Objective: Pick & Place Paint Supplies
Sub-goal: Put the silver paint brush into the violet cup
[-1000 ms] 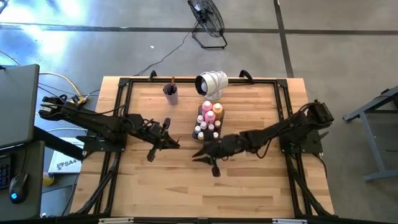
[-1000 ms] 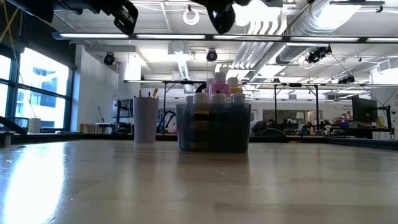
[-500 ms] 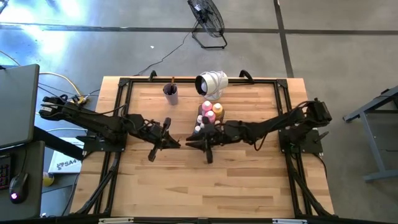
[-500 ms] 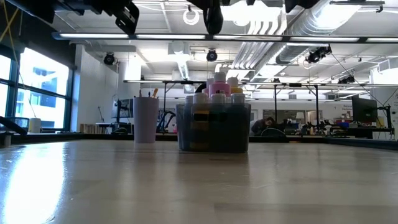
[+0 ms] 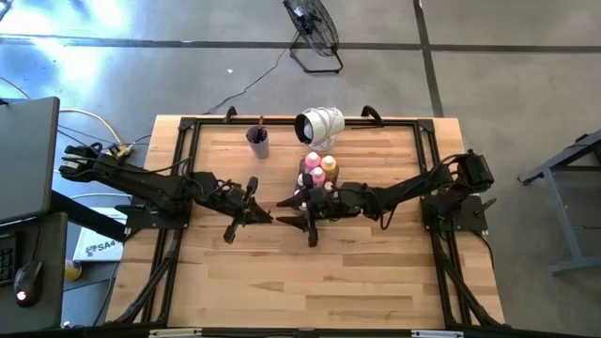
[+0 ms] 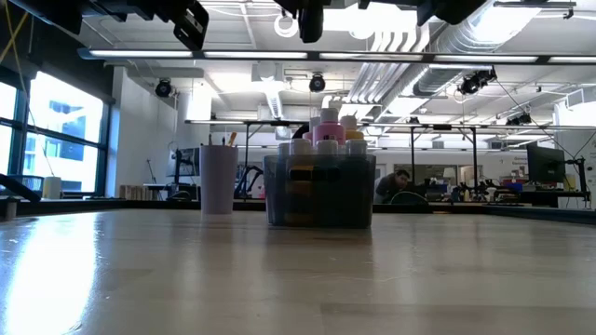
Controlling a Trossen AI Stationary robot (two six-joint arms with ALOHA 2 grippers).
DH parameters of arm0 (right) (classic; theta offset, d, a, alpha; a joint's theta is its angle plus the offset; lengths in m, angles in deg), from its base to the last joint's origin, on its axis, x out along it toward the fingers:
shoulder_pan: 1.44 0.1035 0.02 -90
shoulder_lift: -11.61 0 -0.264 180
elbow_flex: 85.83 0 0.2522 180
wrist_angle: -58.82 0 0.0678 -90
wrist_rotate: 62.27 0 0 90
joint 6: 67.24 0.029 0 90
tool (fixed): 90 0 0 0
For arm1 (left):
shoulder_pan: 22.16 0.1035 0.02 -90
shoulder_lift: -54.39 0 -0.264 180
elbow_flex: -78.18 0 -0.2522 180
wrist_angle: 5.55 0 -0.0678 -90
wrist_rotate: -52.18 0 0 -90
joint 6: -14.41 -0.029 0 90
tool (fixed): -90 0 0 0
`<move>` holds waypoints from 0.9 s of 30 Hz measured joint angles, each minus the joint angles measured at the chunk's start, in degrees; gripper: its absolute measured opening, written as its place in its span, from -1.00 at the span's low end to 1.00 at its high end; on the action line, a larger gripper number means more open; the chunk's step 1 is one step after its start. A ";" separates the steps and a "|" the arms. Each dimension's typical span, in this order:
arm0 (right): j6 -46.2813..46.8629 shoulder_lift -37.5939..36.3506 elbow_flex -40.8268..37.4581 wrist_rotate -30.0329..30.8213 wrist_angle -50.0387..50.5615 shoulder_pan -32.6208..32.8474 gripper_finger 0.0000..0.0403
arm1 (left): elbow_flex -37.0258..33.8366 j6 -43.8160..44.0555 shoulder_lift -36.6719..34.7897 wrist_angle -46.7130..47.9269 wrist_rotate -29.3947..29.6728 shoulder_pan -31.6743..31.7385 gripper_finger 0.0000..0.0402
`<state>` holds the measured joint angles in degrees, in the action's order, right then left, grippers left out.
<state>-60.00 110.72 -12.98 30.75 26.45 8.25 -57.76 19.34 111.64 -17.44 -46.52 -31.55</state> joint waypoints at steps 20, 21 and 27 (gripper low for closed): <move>-1.51 0.01 0.11 -0.15 -0.70 0.04 -0.19 | 0.13 1.44 8.28 -12.25 3.34 0.02 -0.96; -1.51 0.01 0.11 -0.09 -0.66 0.04 -0.19 | 0.13 1.43 8.28 -12.20 3.34 0.02 -0.96; -2.75 0.01 0.11 -0.17 -0.81 0.00 -0.42 | 0.15 1.42 8.53 -12.24 3.40 0.04 -0.96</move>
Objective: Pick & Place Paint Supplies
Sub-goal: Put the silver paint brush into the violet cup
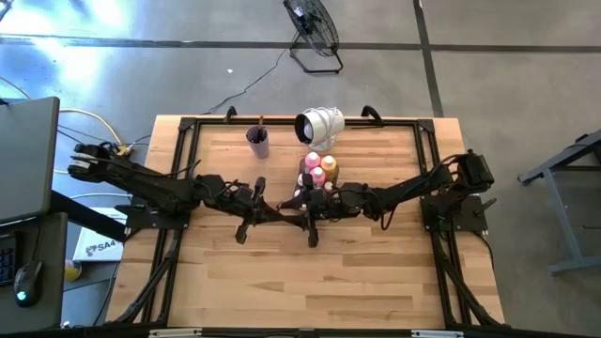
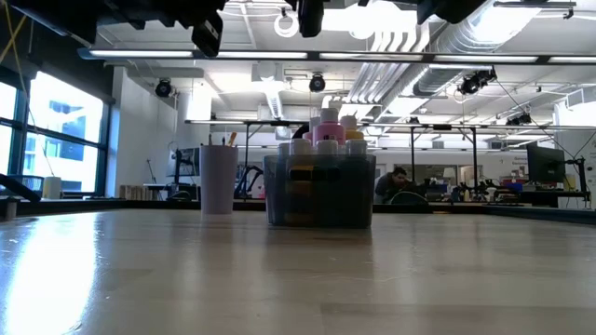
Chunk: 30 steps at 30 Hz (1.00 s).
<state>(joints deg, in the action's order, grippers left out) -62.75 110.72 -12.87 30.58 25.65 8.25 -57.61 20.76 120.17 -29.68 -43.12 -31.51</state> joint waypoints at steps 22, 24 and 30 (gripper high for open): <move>-1.22 0.00 0.02 -0.31 0.88 0.09 -0.96 | 3.96 0.06 3.85 0.25 -0.94 0.03 -0.91; -1.35 0.04 0.02 -0.29 1.27 0.09 -0.96 | 4.05 0.12 3.81 1.68 -0.92 0.03 -0.86; -1.92 0.07 0.02 0.18 1.29 0.04 -0.96 | 4.03 1.38 3.82 5.95 3.12 -0.02 -0.68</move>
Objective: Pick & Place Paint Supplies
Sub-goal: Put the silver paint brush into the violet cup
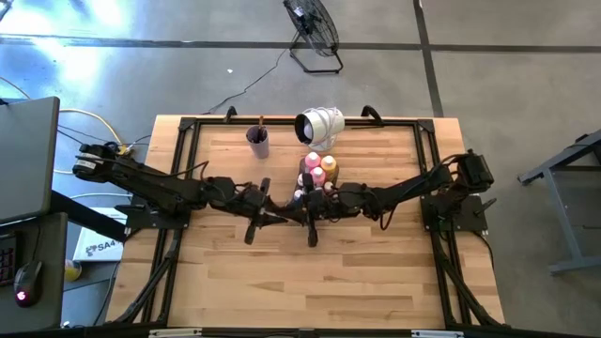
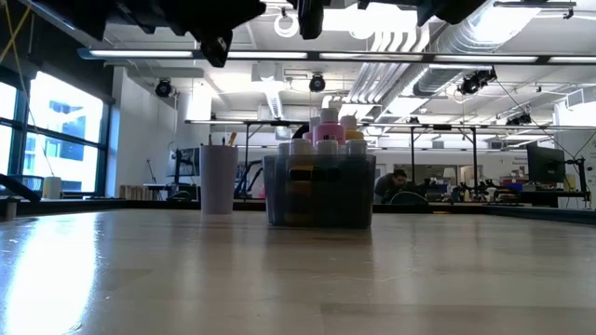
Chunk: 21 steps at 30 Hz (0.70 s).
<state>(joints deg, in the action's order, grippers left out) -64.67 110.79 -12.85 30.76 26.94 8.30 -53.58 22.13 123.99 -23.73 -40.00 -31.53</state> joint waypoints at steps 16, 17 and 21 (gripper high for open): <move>-0.87 0.00 0.00 -0.02 5.09 -0.07 -0.97 | -0.04 -3.35 -10.38 12.60 -0.14 0.00 -0.20; -0.65 0.00 0.00 -0.01 5.23 -0.10 -0.97 | -0.04 -3.45 -11.24 12.64 -0.14 0.00 -0.20; 1.37 -0.04 0.00 -0.40 6.40 -0.58 -0.97 | 0.00 -3.43 -12.70 8.45 -0.12 0.00 -0.20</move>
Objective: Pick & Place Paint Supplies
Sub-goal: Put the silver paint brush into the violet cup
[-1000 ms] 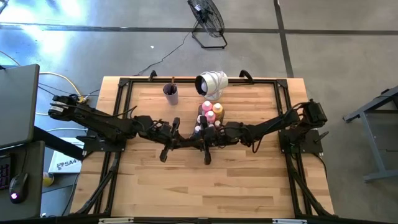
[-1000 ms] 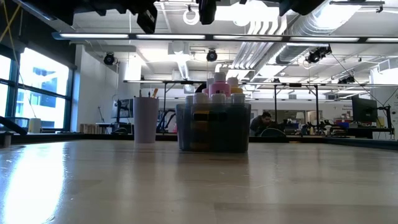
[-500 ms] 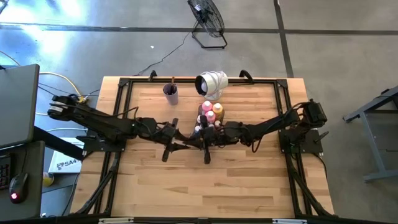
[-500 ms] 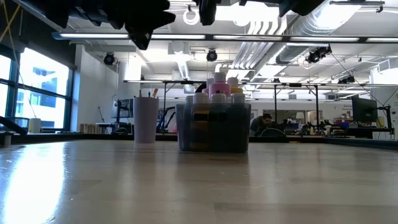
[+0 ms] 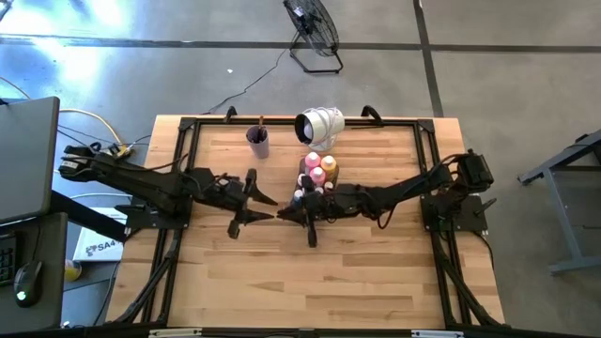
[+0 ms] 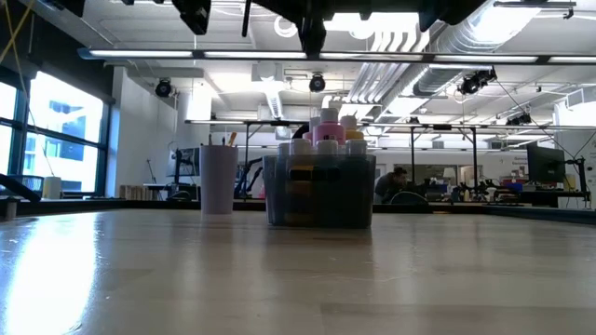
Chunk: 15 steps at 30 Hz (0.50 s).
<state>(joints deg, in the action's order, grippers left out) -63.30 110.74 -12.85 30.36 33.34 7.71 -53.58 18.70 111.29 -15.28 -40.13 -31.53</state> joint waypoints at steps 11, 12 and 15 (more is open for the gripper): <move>0.41 0.00 0.00 0.22 1.88 -0.16 -0.97 | -0.04 0.00 6.44 -10.51 2.91 0.04 -0.20; 0.47 0.00 0.00 0.22 2.11 -0.17 -0.97 | -0.04 -0.02 7.04 -11.60 3.01 0.04 -0.20; 0.50 0.00 0.00 0.22 2.23 -0.18 -0.97 | 0.02 -0.18 7.26 -13.42 3.67 0.04 -0.20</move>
<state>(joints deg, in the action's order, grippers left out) -62.80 110.74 -12.85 30.58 35.57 7.53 -53.56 18.52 118.55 -28.70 -36.46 -31.49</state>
